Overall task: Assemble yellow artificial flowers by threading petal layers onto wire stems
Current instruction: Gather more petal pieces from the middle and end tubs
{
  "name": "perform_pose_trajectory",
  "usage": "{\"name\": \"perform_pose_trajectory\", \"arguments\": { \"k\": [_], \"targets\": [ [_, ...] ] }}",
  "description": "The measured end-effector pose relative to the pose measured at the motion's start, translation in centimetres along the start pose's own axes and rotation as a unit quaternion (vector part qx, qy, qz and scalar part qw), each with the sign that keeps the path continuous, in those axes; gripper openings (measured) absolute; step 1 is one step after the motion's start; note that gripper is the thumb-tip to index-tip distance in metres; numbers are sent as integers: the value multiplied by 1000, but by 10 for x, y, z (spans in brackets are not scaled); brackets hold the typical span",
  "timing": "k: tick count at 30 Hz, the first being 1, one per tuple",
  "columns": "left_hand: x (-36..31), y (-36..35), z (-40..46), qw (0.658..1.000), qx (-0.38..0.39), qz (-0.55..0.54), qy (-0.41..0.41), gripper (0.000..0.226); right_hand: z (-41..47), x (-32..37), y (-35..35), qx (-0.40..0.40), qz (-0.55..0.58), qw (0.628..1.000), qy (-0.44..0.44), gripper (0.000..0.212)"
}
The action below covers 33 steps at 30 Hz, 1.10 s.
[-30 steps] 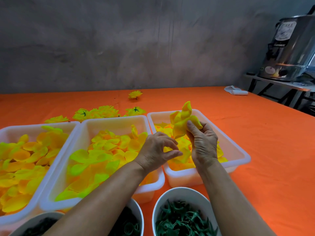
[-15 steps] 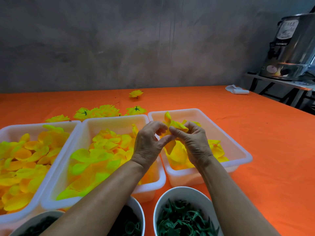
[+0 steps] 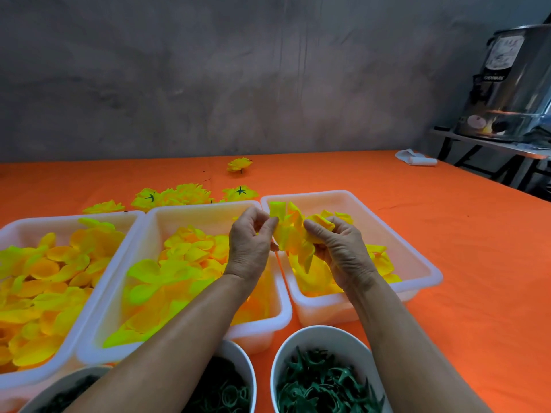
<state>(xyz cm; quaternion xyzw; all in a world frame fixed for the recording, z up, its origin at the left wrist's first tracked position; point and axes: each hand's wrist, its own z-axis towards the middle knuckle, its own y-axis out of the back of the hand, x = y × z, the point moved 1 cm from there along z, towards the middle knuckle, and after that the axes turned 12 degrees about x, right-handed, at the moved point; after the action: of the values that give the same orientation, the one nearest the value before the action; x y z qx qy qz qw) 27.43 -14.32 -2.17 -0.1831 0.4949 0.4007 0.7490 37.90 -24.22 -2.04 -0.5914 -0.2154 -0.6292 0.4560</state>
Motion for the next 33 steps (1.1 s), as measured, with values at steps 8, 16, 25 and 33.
{"name": "perform_pose_trajectory", "arguments": {
  "k": [8,16,25,33],
  "targets": [
    [-4,-2,-2,996,46,-70,-1,32,2,-1,1,-1,-6,1000,12,13],
    [-6,-3,-1,994,43,-95,17,34,2,-1,1,-16,-19,1000,8,14],
    [-3,-1,-3,999,7,-39,9,39,-1,2,-2,9,-22,1000,12,18],
    [4,7,3,994,-93,-30,54,42,2,0,10,-169,14,985,43,14]
  ]
}}
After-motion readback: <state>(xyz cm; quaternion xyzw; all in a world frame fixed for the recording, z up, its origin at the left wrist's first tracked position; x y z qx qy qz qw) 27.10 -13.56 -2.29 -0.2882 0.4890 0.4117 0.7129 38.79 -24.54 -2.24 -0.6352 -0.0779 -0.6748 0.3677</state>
